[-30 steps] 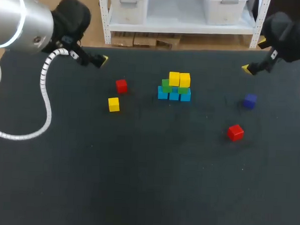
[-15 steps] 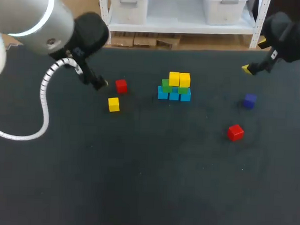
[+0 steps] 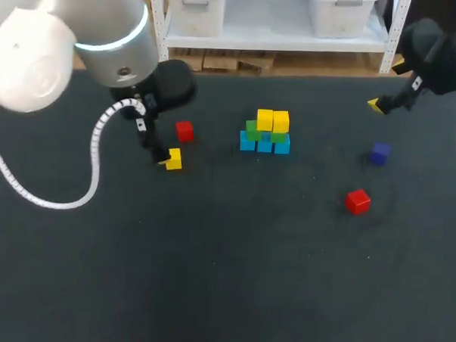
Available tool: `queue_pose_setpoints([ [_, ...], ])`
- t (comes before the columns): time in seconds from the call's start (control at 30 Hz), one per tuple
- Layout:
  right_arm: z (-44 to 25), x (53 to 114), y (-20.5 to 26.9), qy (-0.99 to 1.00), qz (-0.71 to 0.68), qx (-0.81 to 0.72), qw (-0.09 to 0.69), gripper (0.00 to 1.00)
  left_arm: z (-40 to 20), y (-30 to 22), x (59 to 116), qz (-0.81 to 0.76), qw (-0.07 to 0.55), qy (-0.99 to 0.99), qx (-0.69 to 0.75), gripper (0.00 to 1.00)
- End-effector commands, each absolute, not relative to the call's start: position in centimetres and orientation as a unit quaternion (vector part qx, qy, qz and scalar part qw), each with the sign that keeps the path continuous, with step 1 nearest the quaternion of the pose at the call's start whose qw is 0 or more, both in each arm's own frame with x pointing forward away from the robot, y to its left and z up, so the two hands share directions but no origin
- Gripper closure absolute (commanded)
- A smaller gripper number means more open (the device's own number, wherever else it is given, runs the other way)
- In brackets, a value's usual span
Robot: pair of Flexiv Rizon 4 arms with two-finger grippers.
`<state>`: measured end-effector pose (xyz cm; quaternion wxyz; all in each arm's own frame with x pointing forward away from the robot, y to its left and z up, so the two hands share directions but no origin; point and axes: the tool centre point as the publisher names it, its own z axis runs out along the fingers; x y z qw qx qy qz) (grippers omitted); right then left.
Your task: Place the blue cubes, place green cubes on the blue cubes, place the yellow cubes on the green cubes, then place the red cubes on the yellow cubes, and place purple cube on the red cubes.
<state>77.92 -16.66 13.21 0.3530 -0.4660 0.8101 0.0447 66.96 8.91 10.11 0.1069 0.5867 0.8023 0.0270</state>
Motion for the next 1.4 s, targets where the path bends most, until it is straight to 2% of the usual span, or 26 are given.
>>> queue_pose_setpoints([
  [0.03, 13.2, 77.9, -16.6, 0.811, 0.043, -0.465, 0.353, 0.0, 7.8, 7.9, 68.7, 0.005, 0.048, 0.813, 0.581, 0.0],
  [0.37, 13.2, 77.9, -16.6, 0.811, 0.043, -0.465, 0.353, 0.0, 4.5, 7.7, 69.0, -0.013, 0.004, 0.823, 0.568, 0.0],
  [1.4, 13.2, 77.9, -16.6, 0.811, 0.043, -0.465, 0.353, 0.0, 0.9, 8.3, 71.8, -0.019, -0.002, 0.767, 0.641, 0.0],
])
